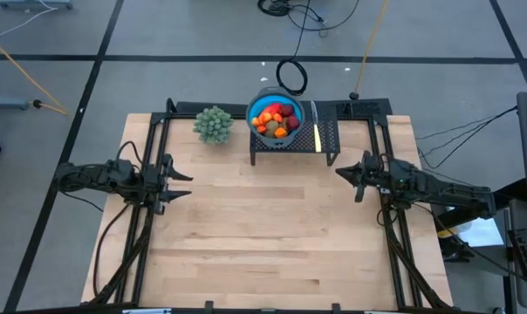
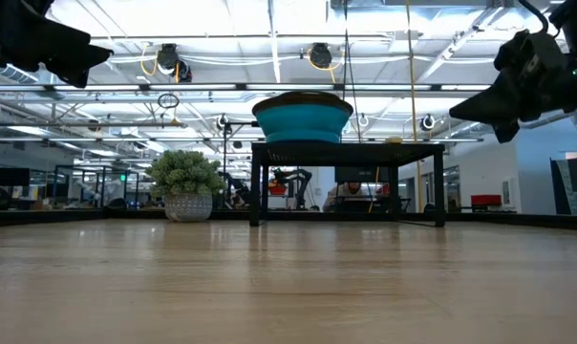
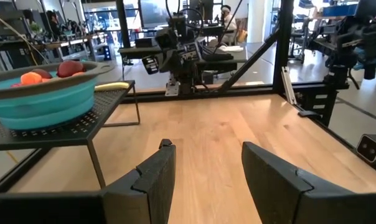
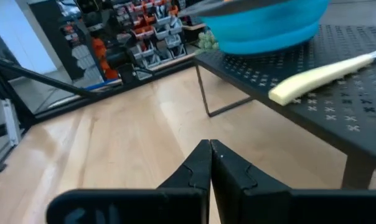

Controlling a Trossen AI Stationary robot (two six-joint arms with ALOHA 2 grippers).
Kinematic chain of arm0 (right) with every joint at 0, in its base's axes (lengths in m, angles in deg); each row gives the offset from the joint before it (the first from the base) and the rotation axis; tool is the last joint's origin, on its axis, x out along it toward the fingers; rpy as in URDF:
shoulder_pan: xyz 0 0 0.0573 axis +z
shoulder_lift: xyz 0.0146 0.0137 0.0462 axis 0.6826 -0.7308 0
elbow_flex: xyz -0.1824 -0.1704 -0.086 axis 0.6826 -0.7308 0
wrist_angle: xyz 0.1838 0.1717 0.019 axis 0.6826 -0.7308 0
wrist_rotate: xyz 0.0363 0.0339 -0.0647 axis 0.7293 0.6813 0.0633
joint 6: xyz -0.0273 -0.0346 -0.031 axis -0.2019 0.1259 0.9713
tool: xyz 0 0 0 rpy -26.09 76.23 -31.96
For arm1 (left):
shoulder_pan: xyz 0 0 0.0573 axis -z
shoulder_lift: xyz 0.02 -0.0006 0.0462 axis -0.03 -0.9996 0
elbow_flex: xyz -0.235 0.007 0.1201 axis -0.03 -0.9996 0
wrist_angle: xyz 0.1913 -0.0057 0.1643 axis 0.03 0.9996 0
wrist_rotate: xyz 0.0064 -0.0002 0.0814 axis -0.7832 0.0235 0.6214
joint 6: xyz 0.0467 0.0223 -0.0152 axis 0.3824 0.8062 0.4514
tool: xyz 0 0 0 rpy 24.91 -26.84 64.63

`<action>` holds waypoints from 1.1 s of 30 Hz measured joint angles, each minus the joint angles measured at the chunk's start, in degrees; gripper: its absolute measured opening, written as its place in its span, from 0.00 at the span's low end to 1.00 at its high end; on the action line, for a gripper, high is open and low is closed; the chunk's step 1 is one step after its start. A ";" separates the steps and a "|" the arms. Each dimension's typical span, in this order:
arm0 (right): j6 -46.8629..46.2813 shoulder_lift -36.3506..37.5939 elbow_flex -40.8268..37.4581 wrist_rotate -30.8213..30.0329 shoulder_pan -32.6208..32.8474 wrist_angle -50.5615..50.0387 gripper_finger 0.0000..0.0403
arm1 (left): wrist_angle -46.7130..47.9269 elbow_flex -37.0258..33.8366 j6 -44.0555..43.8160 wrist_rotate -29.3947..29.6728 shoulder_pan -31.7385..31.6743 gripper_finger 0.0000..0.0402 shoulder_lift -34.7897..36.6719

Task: Pick & Place Fruit
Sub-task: Return to Home Position

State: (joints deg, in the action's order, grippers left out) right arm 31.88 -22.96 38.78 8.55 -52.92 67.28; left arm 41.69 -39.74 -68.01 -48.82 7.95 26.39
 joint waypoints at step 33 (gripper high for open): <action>6.84 0.13 -2.89 -10.14 -0.07 5.06 0.01 | 1.18 0.00 -0.05 1.49 0.00 0.46 -0.02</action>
